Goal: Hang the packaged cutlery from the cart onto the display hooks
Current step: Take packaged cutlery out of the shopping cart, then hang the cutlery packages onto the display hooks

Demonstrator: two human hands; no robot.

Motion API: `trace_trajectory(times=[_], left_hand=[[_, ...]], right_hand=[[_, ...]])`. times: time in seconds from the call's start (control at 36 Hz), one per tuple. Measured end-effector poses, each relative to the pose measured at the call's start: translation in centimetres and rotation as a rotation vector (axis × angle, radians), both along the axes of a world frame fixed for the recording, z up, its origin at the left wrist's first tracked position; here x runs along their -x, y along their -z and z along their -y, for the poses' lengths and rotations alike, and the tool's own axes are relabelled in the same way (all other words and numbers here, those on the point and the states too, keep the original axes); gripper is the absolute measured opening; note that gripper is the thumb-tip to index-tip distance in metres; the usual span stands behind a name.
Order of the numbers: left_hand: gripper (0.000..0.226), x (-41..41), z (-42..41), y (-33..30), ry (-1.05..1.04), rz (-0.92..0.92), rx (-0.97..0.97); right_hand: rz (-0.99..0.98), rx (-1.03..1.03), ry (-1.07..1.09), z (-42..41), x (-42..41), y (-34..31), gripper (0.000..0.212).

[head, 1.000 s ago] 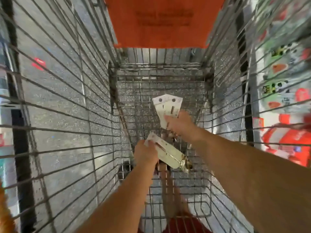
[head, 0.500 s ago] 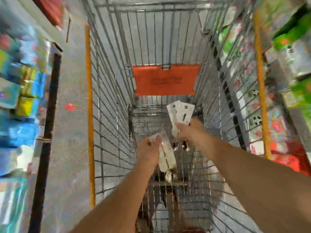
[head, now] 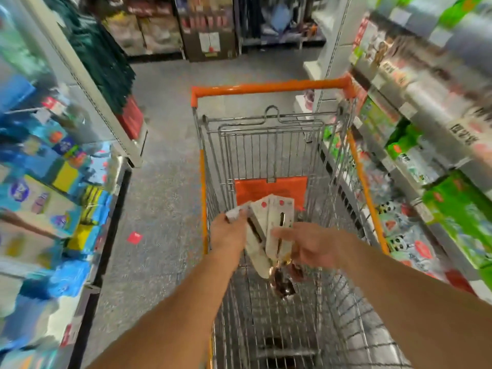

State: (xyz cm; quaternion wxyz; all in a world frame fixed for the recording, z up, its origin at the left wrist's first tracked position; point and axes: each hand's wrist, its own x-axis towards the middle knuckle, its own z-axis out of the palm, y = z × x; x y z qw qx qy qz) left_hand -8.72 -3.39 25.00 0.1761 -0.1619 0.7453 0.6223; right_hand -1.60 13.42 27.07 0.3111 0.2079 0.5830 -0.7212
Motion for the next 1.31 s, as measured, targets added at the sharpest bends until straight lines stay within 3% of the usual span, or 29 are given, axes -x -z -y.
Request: trace_trajectory(times=[0.11,0.22,0.31,0.44,0.64,0.75,0.86,1.08,1.31], left_hand=[[0.019,0.0,1.8,-2.7,-0.024,-0.036,-0.059],[0.023,-1.1,3.8,-5.0,0.029,0.045,-0.194],[0.044,-1.7,5.4,-6.0,0.102,0.133,-0.283],[0.042,-2.3,8.4,-8.1,0.191,0.154,-0.389],[0.04,-3.2,13.6,-11.9,0.02,0.073,-0.316],[0.041,-4.4,16.2,-13.4,-0.091,0.015,-0.297],[0.06,-5.6,19.1,-12.7,-0.182,-0.03,-0.287],[0.032,-12.8,22.8,-14.5,-0.424,-0.111,-0.416],[0.041,-19.1,29.7,-14.0,-0.654,-0.174,-0.278]], right_hand=[[-0.076,-0.052,0.076,2.9,0.0,-3.3,0.035],[-0.097,-0.092,0.168,5.7,0.4,-5.2,0.032],[-0.146,-0.061,0.208,7.8,1.1,-6.2,0.024],[-0.223,-0.068,0.149,10.9,2.1,-8.2,0.025],[-0.357,-0.267,-0.003,14.8,3.4,-11.4,0.024],[-0.399,-0.317,-0.067,17.0,3.8,-13.0,0.034],[-0.428,-0.24,-0.109,19.6,3.0,-14.3,0.017],[-0.423,-0.123,-0.409,25.5,0.1,-14.4,0.028],[-0.605,-0.321,-0.614,32.8,-4.2,-15.5,0.018]])
